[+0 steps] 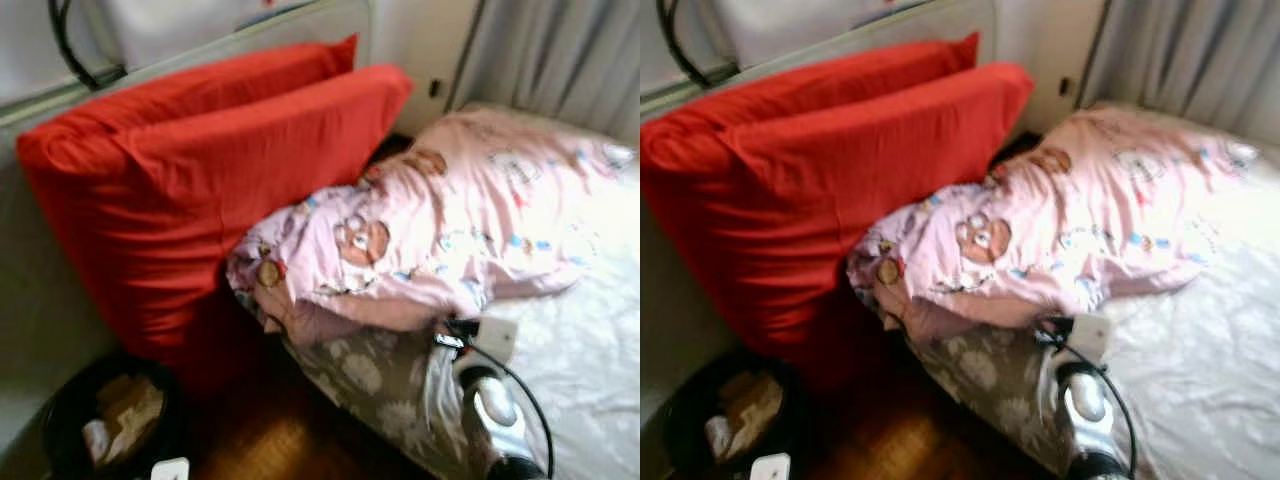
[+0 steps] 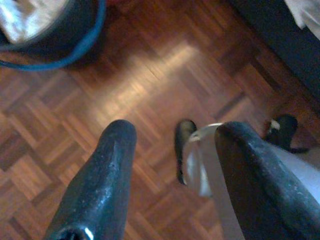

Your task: Clean up the room

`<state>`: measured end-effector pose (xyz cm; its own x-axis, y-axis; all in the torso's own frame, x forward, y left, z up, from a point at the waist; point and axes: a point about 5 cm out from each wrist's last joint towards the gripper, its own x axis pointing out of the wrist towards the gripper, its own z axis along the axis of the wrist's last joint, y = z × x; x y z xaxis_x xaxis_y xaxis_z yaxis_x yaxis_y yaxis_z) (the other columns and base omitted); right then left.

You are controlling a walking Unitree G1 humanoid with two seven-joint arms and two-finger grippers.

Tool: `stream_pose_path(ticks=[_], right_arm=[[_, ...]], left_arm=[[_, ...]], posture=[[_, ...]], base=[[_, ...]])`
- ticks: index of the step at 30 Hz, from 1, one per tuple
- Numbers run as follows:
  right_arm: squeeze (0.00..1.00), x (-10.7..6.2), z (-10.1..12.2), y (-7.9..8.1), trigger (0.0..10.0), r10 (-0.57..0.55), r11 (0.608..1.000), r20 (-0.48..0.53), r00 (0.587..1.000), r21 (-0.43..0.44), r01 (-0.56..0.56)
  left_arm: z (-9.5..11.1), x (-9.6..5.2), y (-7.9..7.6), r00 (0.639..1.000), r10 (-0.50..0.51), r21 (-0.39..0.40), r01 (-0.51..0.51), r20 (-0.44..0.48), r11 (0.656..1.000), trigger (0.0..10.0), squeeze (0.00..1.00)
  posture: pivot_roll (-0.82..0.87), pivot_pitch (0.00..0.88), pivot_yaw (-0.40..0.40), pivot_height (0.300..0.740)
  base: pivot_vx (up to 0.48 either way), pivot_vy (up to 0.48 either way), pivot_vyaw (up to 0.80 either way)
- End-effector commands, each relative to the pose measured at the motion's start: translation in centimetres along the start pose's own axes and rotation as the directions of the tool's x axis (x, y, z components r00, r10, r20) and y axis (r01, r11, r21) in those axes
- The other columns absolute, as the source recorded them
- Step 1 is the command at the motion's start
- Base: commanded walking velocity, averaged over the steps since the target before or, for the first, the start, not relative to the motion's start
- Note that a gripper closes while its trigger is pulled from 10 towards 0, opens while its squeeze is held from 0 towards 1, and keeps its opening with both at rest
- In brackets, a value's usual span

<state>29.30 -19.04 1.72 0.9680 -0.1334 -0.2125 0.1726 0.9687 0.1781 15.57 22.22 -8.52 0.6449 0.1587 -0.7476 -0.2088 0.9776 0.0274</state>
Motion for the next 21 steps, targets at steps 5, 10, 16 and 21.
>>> stream_pose_path(ticks=[5,10,16,21], right_arm=[[0.00,0.6,1.5,0.6,10.0,0.000,1.000,0.073,0.997,0.010,-0.001],[0.00,0.9,2.6,0.9,10.0,0.010,1.000,0.126,0.992,-0.008,-0.009],[0.00,1.0,3.7,0.9,10.0,-0.011,0.999,0.196,0.981,-0.035,0.018],[0.00,1.1,4.4,0.9,10.0,-0.006,0.998,0.235,0.972,-0.065,0.022]], left_arm=[[-0.7,-0.3,0.5,1.000,0.014,0.005,-0.014,-0.026,1.000,10.0,0.00],[-0.7,-0.2,0.5,0.999,0.015,0.012,-0.014,-0.032,1.000,10.0,0.00],[-0.7,-0.2,0.5,0.999,0.012,0.018,-0.012,-0.033,1.000,10.0,0.00],[-0.7,-0.2,0.5,0.999,0.009,0.021,-0.008,-0.034,1.000,10.0,0.00]], posture=[[0.04,0.088,-0.034,0.740],[0.04,0.089,-0.035,0.740],[0.04,0.090,-0.035,0.740],[0.04,0.090,-0.035,0.740]], base=[[-0.275,0.000,0.00],[-0.055,0.000,0.00],[0.000,0.000,0.00],[0.000,0.000,0.00]])
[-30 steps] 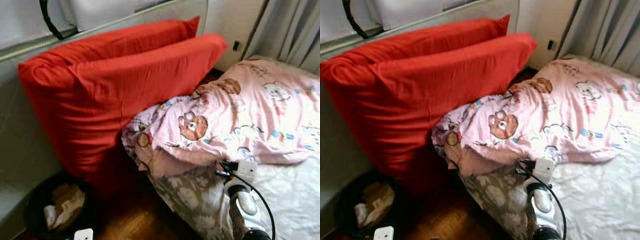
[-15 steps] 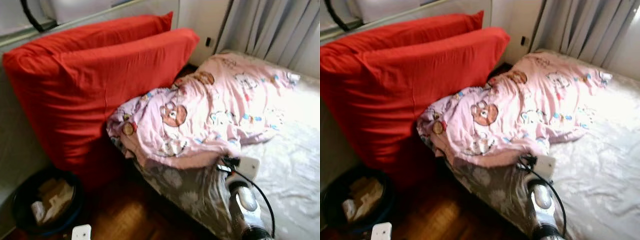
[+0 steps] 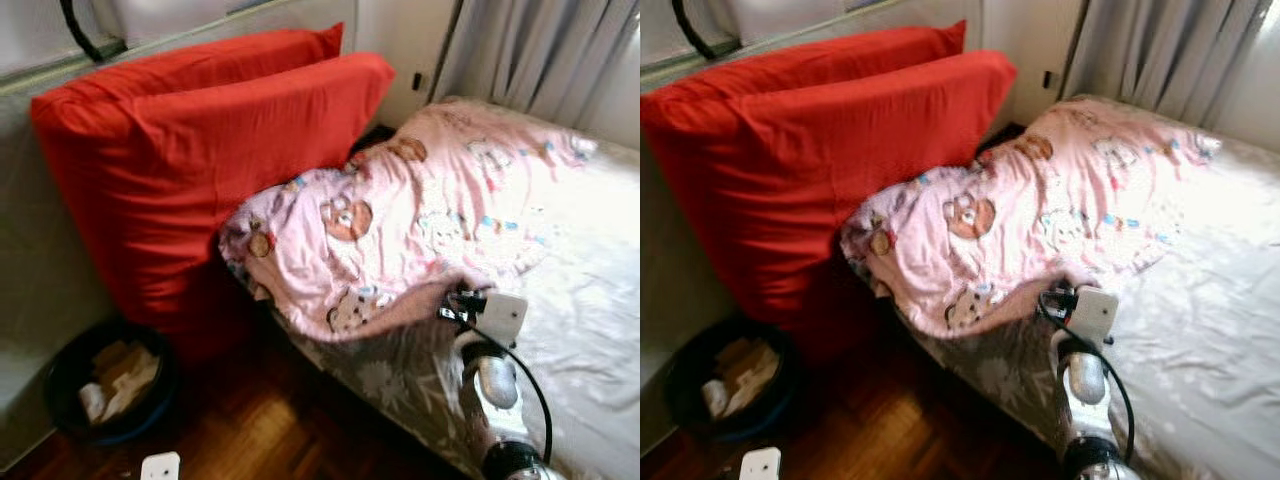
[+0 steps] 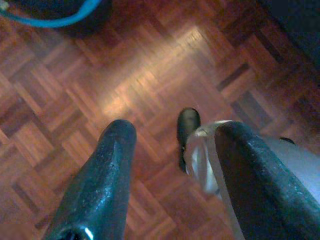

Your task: Clean up the room

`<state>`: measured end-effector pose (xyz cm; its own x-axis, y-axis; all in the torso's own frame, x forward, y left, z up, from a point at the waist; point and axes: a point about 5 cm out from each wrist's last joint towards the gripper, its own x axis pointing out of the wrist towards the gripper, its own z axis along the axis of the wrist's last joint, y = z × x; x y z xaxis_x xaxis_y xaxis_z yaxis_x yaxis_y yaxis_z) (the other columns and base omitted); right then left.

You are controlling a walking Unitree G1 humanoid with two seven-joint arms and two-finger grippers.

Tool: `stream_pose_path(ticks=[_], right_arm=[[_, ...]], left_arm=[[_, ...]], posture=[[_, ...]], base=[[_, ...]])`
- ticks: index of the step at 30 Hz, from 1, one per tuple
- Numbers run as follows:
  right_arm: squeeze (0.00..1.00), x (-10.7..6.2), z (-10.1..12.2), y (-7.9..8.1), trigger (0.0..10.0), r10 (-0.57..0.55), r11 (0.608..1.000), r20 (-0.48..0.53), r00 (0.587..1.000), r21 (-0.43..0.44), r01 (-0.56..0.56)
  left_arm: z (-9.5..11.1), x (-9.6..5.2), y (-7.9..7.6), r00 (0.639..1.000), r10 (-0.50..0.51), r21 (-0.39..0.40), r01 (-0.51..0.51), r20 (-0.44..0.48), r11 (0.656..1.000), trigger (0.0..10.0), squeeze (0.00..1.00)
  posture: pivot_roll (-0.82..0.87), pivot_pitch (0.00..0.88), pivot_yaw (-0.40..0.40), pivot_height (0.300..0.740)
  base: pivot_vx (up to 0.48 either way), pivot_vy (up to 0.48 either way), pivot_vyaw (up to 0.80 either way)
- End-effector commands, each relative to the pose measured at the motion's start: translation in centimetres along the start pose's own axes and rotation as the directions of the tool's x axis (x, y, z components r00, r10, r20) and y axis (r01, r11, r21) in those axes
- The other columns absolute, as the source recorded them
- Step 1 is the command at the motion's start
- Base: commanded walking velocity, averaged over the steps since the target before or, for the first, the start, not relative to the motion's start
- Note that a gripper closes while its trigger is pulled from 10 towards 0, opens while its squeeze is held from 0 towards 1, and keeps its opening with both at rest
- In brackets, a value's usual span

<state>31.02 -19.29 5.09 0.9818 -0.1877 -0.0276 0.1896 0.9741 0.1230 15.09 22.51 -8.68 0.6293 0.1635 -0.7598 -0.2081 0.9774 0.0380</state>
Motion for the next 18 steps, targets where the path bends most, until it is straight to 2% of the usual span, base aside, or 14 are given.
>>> stream_pose_path(ticks=[1,6,12,15,18], right_arm=[[0.00,0.3,1.0,0.3,10.0,0.012,1.000,0.062,0.998,-0.024,-0.011],[0.00,0.2,1.5,0.1,10.0,0.002,0.999,0.096,0.995,-0.038,0.002],[0.00,0.2,3.2,-0.1,10.0,-0.003,0.996,0.199,0.980,-0.091,0.021],[0.00,0.0,4.3,-0.8,10.0,-0.041,0.992,0.253,0.967,-0.101,0.069],[0.00,-0.3,4.4,-1.2,10.0,-0.056,0.990,0.262,0.964,-0.108,0.087]], left_arm=[[-0.3,-0.1,0.1,1.000,0.001,0.014,0.000,-0.015,1.000,10.0,0.00],[-0.3,-0.1,0.0,1.000,-0.002,0.014,0.002,-0.014,1.000,10.0,0.00],[-0.2,0.0,0.0,1.000,-0.003,0.016,0.003,-0.014,1.000,10.0,0.00],[-0.2,0.0,0.0,1.000,-0.002,0.018,0.002,-0.013,1.000,10.0,0.00],[-0.2,0.0,0.0,1.000,-0.002,0.017,0.002,-0.012,1.000,10.0,0.00]], posture=[[0.04,0.090,-0.035,0.740],[0.04,0.090,-0.038,0.740],[0.04,0.092,-0.039,0.740],[0.04,0.091,-0.041,0.740],[0.04,0.090,-0.042,0.740]], base=[[0.000,0.000,0.00],[0.000,0.000,0.00],[0.000,0.000,0.00],[0.000,0.000,0.00],[0.000,0.000,0.00]])
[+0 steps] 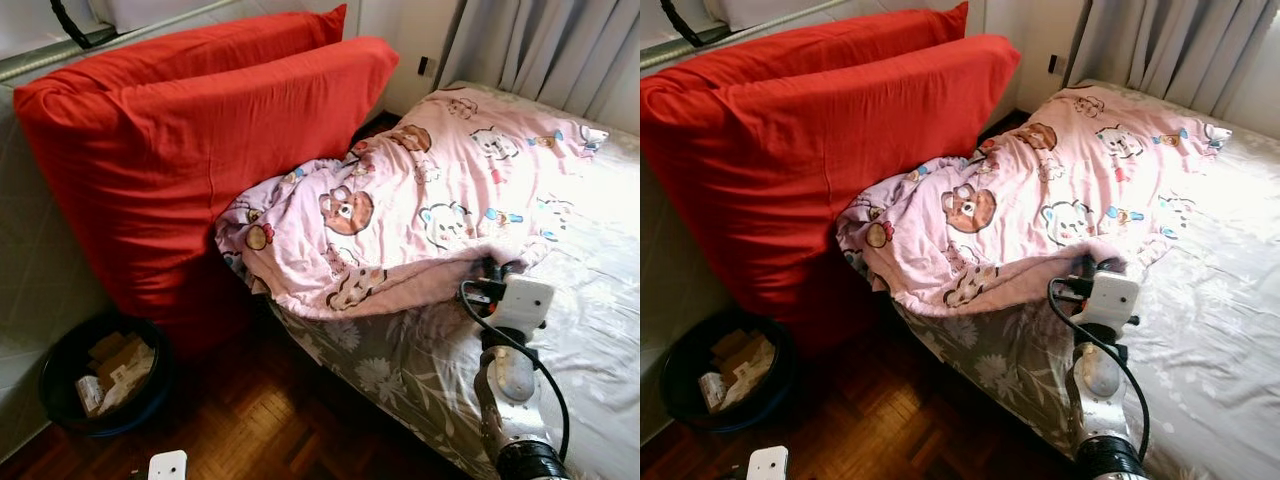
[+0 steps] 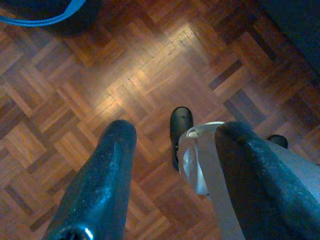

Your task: Clean up the room

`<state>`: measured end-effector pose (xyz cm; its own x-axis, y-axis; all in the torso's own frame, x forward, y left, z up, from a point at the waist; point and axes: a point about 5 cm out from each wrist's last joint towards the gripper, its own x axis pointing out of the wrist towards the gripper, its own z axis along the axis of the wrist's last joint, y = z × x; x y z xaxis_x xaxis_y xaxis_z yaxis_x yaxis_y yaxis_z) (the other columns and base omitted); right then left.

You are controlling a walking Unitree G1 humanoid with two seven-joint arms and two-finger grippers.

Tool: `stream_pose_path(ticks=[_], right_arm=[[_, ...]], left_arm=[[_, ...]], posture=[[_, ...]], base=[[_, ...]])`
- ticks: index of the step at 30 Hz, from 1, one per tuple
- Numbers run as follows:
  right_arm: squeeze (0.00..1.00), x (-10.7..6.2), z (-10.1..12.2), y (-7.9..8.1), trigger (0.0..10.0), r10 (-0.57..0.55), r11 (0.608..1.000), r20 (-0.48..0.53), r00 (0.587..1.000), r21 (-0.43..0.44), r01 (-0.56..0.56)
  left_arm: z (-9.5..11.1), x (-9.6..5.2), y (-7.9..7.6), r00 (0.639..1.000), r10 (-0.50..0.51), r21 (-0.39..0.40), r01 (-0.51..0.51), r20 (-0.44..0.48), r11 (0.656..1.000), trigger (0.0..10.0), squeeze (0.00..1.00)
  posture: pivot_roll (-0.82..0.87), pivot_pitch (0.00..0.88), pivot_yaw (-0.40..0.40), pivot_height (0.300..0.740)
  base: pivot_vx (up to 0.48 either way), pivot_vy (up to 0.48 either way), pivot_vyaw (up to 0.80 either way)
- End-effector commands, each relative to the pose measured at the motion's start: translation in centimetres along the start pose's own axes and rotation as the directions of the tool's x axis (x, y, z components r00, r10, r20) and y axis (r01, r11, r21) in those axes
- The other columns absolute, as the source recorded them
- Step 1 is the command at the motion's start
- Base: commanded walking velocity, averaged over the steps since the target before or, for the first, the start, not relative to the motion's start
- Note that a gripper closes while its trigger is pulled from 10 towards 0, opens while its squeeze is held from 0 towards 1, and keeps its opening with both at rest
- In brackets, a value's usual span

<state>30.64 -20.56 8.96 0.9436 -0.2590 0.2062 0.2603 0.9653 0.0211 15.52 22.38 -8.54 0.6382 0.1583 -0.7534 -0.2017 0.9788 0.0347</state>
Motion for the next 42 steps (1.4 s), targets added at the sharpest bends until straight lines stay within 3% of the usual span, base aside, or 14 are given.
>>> stream_pose_path(ticks=[1,6,8,13,14,15,17,23,25,27,36,40,42], right_arm=[[0.00,-0.3,0.3,-0.7,10.0,-0.018,1.000,0.015,1.000,-0.017,0.019],[0.00,-2.5,-2.0,-1.1,10.0,0.009,0.999,-0.114,0.993,-0.044,-0.014],[0.00,-5.0,-4.6,-1.8,10.0,0.003,0.999,-0.275,0.962,-0.048,-0.016],[0.00,-7.8,-7.7,-2.0,10.0,0.039,0.993,-0.441,0.897,-0.082,-0.083],[0.00,-8.5,-8.5,-2.1,10.0,0.041,0.991,-0.492,0.870,-0.089,-0.097],[0.00,-9.8,-9.8,-2.2,10.0,0.045,0.989,-0.574,0.818,-0.092,-0.119],[0.00,-10.2,-10.1,-2.2,10.0,0.047,0.988,-0.595,0.802,-0.091,-0.126],[0.00,-12.7,-12.2,-1.6,10.0,0.112,0.972,-0.741,0.663,-0.058,-0.229],[0.00,-12.8,-12.3,-1.5,10.0,0.112,0.971,-0.745,0.658,-0.060,-0.233],[0.00,-13.3,-12.8,-1.6,10.0,0.107,0.972,-0.782,0.614,-0.049,-0.232],[0.00,-14.7,-13.8,-2.1,10.0,0.073,0.983,-0.853,0.517,-0.026,-0.183],[0.00,-15.0,-13.9,-2.1,10.0,0.082,0.985,-0.865,0.495,-0.006,-0.173],[0.58,-15.2,-14.0,-2.2,10.0,0.080,0.987,-0.873,0.481,0.002,-0.161]], left_arm=[[-0.6,-0.2,0.3,1.000,0.004,0.015,-0.004,-0.022,1.000,10.0,0.00],[-0.6,-0.2,0.2,1.000,0.001,0.019,0.000,-0.022,1.000,10.0,0.00],[-0.5,-0.2,0.3,1.000,-0.003,0.028,0.004,-0.023,1.000,10.0,0.00],[-0.5,-0.2,0.2,1.000,-0.008,0.033,0.008,-0.024,0.999,10.0,0.00],[-0.5,-0.2,0.2,1.000,-0.010,0.037,0.011,-0.024,0.999,10.0,0.00],[-0.4,-0.1,0.2,1.000,-0.016,0.048,0.017,-0.022,0.999,10.0,0.00],[-0.4,-0.1,0.2,1.000,-0.018,0.051,0.019,-0.022,0.999,10.0,0.00],[-0.4,-0.1,0.2,0.999,-0.025,0.067,0.027,-0.022,0.997,10.0,0.00],[-0.3,-0.1,0.2,0.999,-0.026,0.068,0.028,-0.022,0.997,10.0,0.00],[-0.3,-0.1,0.1,0.999,-0.028,0.072,0.029,-0.022,0.997,10.0,0.00],[-0.4,-0.1,0.1,0.999,-0.031,0.080,0.033,-0.023,0.996,10.0,0.00],[-0.4,-0.1,0.1,0.999,-0.030,0.081,0.032,-0.022,0.996,10.0,0.00],[-0.4,-0.1,0.1,0.999,-0.030,0.082,0.031,-0.023,0.996,10.0,0.00]], posture=[[0.04,0.091,-0.042,0.740],[0.04,0.090,-0.044,0.740],[0.03,0.091,-0.042,0.740],[0.03,0.091,-0.041,0.740],[0.03,0.090,-0.041,0.740],[0.03,0.090,-0.042,0.740],[0.03,0.090,-0.042,0.740],[0.03,0.090,-0.041,0.740],[0.03,0.090,-0.041,0.740],[0.03,0.091,-0.041,0.740],[0.03,0.094,-0.041,0.740],[0.04,0.096,-0.040,0.740],[0.03,0.097,-0.039,0.740]], base=[[0.000,0.000,0.00],[0.000,0.000,0.00],[0.000,0.000,0.00],[0.000,0.000,0.00],[0.000,0.000,0.00],[0.000,0.000,0.00],[0.000,0.000,0.00],[0.000,0.000,0.00],[0.000,0.000,0.00],[0.000,0.000,0.00],[0.000,0.000,0.00],[0.000,0.000,0.00],[0.000,0.000,0.00]])
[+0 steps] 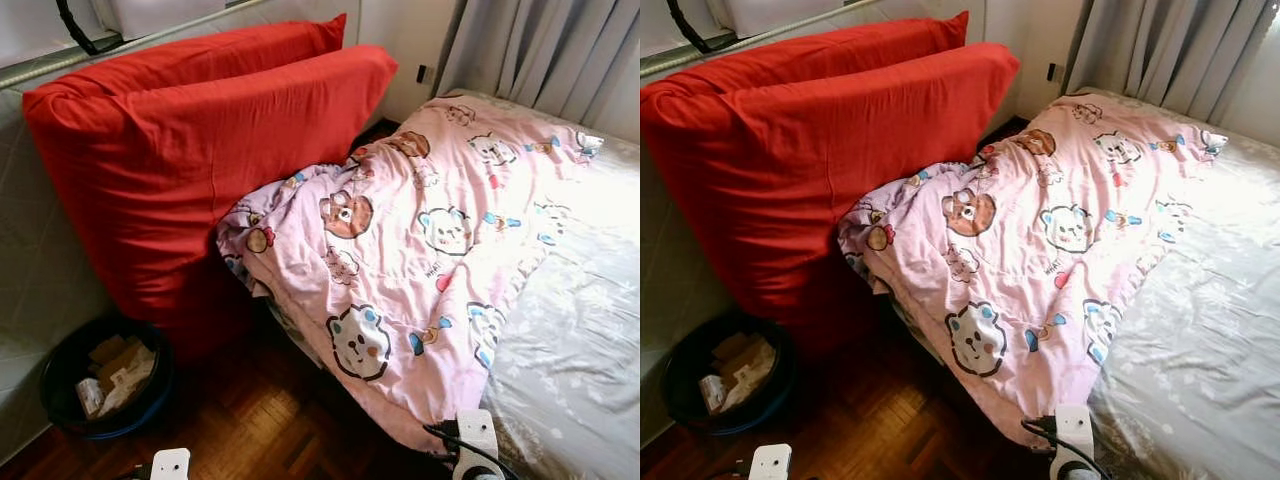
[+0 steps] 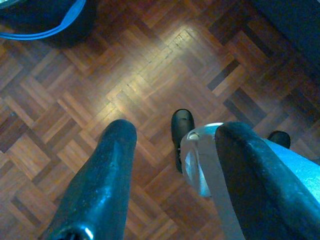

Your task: Clean up the room

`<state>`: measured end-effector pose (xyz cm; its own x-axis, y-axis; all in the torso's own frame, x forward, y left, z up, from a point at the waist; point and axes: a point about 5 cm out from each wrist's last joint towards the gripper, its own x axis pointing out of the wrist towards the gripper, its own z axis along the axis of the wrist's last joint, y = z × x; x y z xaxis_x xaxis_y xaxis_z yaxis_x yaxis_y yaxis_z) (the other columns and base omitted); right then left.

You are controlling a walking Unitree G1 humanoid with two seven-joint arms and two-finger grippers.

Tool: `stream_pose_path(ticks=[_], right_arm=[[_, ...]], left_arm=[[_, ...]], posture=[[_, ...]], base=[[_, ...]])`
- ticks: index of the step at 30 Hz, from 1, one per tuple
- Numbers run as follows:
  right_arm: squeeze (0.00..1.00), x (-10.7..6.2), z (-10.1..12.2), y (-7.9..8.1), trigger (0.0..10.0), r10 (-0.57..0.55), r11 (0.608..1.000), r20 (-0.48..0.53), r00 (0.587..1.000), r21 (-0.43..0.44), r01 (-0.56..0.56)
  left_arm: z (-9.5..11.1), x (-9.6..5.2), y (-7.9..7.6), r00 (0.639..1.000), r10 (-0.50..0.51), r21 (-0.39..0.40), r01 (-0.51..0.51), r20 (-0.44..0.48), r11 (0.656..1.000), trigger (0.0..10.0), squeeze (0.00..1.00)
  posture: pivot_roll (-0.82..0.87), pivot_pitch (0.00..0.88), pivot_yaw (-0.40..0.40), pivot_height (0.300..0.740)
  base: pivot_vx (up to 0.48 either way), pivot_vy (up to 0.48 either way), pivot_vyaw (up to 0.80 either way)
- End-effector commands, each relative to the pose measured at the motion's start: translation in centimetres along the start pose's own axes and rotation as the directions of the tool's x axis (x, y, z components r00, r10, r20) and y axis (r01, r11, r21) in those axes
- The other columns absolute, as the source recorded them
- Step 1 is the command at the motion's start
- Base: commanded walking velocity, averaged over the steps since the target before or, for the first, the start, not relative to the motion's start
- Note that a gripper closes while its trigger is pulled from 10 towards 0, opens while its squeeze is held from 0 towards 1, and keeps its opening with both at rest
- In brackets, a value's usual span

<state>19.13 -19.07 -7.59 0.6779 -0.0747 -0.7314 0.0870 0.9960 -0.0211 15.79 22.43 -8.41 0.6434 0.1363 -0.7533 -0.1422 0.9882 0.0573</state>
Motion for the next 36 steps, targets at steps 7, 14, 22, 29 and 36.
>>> stream_pose_path(ticks=[7,14,22,29,36], right_arm=[[0.76,-0.3,-1.5,-0.2,10.0,0.009,0.999,-0.071,0.997,0.040,-0.006],[0.00,-0.5,-2.1,0.1,10.0,0.042,0.998,-0.100,0.994,0.047,-0.037],[0.00,-0.6,-2.4,0.1,10.0,0.056,0.997,-0.106,0.993,0.056,-0.050],[0.00,-0.3,-1.6,-0.2,10.0,0.058,0.995,-0.085,0.995,0.087,-0.050],[0.00,0.0,-0.8,0.5,10.0,0.086,0.994,-0.078,0.993,0.075,-0.081]], left_arm=[[-0.7,-0.2,0.1,1.000,-0.011,0.024,0.011,-0.024,1.000,10.0,0.00],[-0.6,-0.2,0.1,1.000,-0.010,0.028,0.011,-0.024,1.000,10.0,0.00],[-0.6,-0.2,0.0,1.000,-0.012,0.031,0.013,-0.023,0.999,10.0,0.00],[-0.6,-0.2,0.0,1.000,-0.013,0.032,0.014,-0.023,0.999,10.0,0.00],[-0.6,-0.2,0.0,1.000,-0.008,0.024,0.008,-0.021,1.000,10.0,0.00]], posture=[[0.03,0.097,-0.038,0.740],[0.03,0.097,-0.037,0.740],[0.03,0.096,-0.037,0.740],[0.04,0.093,-0.041,0.740],[0.04,0.092,-0.041,0.740]], base=[[0.000,0.000,0.00],[0.000,0.000,0.00],[0.000,0.000,0.00],[0.000,0.000,0.00],[0.000,0.000,0.00]])
